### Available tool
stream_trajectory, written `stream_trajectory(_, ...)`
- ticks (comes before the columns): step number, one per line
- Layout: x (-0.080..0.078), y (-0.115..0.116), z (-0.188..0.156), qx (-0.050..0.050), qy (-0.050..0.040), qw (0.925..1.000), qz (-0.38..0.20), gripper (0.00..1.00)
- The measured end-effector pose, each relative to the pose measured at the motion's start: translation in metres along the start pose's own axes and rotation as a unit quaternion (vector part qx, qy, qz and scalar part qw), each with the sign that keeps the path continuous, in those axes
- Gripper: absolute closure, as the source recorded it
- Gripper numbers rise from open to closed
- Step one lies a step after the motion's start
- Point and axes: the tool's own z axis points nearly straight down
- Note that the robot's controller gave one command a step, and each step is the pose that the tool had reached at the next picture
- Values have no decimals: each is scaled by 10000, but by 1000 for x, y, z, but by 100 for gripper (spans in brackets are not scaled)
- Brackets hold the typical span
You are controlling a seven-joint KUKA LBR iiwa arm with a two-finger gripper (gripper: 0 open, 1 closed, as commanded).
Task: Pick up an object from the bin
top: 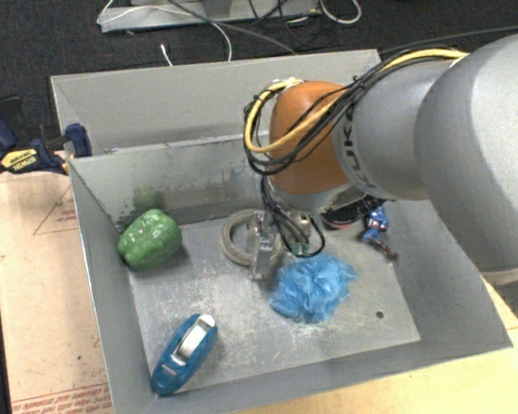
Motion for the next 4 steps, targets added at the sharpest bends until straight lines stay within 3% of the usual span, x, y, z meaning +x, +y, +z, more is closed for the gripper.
stream_trajectory(3, 0, 0, -13, -4, -3, 10000, 3, 100)
stream_trajectory(4, 2, 0, -35, 6, 42, 10000, 4, 100)
